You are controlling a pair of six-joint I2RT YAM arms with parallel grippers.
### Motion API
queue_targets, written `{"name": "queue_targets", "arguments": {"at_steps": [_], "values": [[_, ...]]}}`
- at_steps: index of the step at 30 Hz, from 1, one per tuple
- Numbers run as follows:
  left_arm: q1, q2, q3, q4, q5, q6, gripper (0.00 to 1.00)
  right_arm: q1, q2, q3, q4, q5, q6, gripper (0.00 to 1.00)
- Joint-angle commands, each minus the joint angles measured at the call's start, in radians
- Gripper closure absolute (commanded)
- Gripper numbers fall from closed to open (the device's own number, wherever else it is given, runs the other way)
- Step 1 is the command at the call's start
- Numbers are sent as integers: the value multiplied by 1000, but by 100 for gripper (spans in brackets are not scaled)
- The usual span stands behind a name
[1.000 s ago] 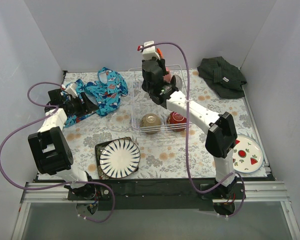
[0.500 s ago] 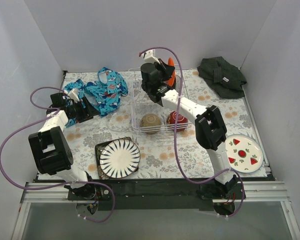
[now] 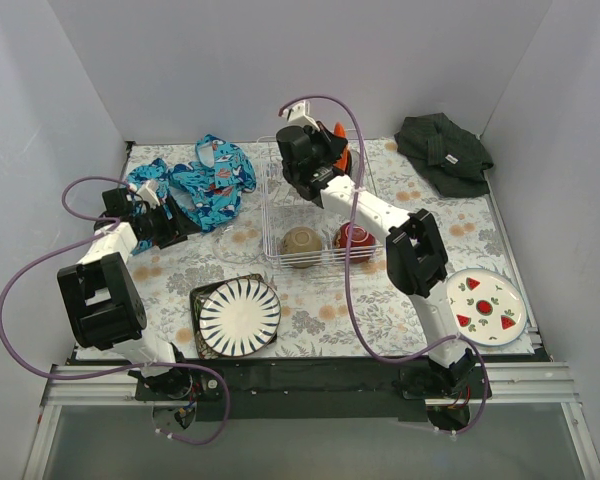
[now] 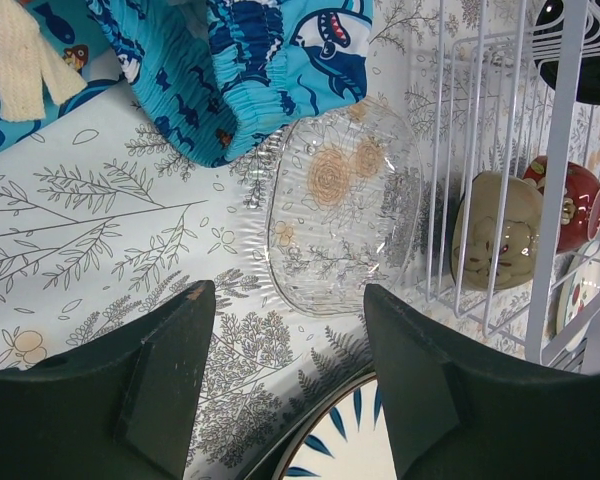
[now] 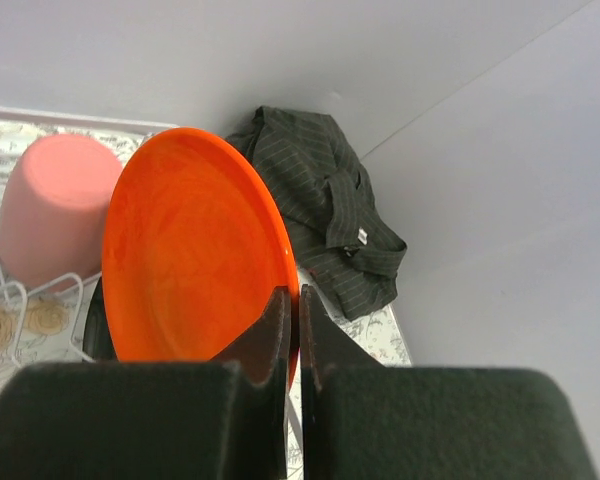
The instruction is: Load the mixed dishes into the dish rack
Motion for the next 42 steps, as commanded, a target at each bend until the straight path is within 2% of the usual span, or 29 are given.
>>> {"name": "queue_targets", "arguments": {"at_steps": [1, 15, 16, 19, 24, 27, 29, 30, 31, 34, 36, 39, 40, 42], "values": [[3, -33, -15, -2, -6, 17, 39, 3, 16, 48, -99, 8, 113, 99], [2, -16, -15, -2, -6, 1, 39, 3, 39, -3, -161, -7, 179, 99], [3, -13, -17, -1, -5, -2, 39, 3, 39, 0, -173, -13, 193, 88], [2, -13, -17, 7, 1, -6, 39, 6, 33, 6, -202, -33, 211, 69], [-6, 14, -20, 18, 46, 4, 38, 29, -5, 25, -224, -80, 221, 60], [-38, 39, -23, 18, 41, 23, 38, 67, -36, 104, -366, -203, 317, 50], [-64, 54, -29, 27, 23, 32, 37, 84, -62, 172, -566, -428, 424, 47], [-69, 63, -31, 31, 17, 30, 36, 87, -80, 190, -613, -537, 532, 41], [-76, 88, -26, 35, 9, 21, 36, 89, -128, 174, -636, -702, 588, 26], [-79, 141, -11, 39, -9, 4, 36, 89, -227, 51, -618, -936, 731, 16], [-84, 163, -6, 48, -14, -3, 38, 114, -251, 11, -595, -964, 738, 16], [-90, 220, 3, 71, -20, -25, 42, 138, -297, -64, -547, -999, 632, 2], [-95, 235, 9, 73, -16, -28, 44, 138, -321, -90, -538, -1054, 574, 2], [-99, 277, 26, 67, 7, -32, 49, 138, -343, -105, -523, -1065, 531, 2]]}}
